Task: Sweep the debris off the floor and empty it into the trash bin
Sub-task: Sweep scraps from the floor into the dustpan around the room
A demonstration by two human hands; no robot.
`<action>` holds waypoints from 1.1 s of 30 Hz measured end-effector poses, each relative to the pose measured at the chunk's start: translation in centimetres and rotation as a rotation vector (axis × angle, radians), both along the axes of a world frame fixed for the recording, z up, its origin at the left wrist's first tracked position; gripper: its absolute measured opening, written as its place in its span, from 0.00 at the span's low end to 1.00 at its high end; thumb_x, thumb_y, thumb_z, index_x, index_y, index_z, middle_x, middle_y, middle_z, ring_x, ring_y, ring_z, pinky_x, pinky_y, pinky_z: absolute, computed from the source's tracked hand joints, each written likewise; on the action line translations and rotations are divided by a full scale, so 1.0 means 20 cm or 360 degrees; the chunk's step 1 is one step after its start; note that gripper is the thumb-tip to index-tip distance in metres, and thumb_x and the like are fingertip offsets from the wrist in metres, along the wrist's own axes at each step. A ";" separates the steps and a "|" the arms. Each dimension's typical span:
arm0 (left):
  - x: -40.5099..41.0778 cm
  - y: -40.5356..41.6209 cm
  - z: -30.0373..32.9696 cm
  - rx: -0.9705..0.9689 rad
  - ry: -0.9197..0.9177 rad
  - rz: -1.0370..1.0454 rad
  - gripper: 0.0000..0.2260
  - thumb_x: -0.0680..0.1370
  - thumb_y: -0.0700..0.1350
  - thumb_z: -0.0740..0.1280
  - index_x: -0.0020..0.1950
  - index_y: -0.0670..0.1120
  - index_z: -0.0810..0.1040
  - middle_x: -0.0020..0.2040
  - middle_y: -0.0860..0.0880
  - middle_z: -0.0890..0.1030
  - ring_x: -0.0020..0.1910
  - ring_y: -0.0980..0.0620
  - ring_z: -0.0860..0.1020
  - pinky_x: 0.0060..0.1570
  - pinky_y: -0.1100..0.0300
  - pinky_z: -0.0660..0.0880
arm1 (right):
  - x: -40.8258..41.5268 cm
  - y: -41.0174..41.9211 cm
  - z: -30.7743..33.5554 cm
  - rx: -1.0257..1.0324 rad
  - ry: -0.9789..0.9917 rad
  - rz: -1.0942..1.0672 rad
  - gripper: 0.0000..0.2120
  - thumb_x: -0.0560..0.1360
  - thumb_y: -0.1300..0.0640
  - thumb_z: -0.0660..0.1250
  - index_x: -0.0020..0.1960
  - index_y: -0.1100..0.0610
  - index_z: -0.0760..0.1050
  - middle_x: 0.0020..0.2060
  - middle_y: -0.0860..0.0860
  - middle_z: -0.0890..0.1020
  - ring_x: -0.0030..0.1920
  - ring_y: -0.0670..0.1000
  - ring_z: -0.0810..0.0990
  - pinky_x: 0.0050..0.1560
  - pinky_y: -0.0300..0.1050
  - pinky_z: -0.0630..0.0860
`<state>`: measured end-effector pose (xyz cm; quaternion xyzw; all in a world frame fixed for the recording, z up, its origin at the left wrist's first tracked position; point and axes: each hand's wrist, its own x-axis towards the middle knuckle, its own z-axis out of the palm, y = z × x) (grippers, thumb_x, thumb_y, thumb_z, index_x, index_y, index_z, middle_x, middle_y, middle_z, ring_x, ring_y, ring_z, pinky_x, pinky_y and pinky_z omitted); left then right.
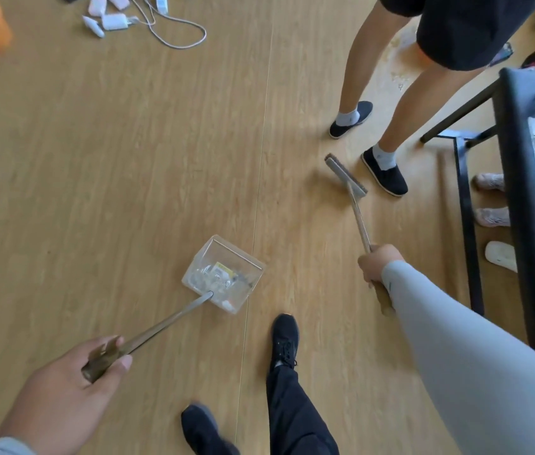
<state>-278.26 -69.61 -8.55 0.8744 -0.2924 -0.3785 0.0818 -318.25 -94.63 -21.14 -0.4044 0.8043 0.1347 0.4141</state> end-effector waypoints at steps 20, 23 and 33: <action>-0.27 -0.17 0.03 0.0044 -0.0002 -0.0391 0.10 0.76 0.53 0.70 0.58 0.57 0.80 0.44 0.58 0.81 0.44 0.51 0.78 0.46 0.55 0.71 | -0.62 1.27 0.39 0.0281 -0.0198 -0.0789 0.25 0.77 0.64 0.64 0.65 0.38 0.69 0.32 0.58 0.75 0.28 0.55 0.71 0.28 0.44 0.74; -0.32 -0.22 0.02 0.0036 0.0000 -0.0438 0.08 0.76 0.54 0.70 0.55 0.59 0.79 0.41 0.56 0.83 0.40 0.53 0.79 0.40 0.56 0.71 | -0.73 1.25 0.32 0.0324 -0.0023 -0.0915 0.20 0.78 0.66 0.59 0.65 0.48 0.70 0.33 0.59 0.74 0.29 0.56 0.71 0.29 0.45 0.75; -0.31 -0.19 -0.06 0.0017 -0.0003 -0.0441 0.12 0.70 0.61 0.72 0.50 0.73 0.75 0.43 0.59 0.84 0.38 0.47 0.80 0.45 0.48 0.78 | -0.30 1.40 0.06 0.0545 -0.0167 -0.0526 0.15 0.80 0.64 0.57 0.66 0.58 0.68 0.47 0.54 0.78 0.44 0.54 0.79 0.41 0.45 0.79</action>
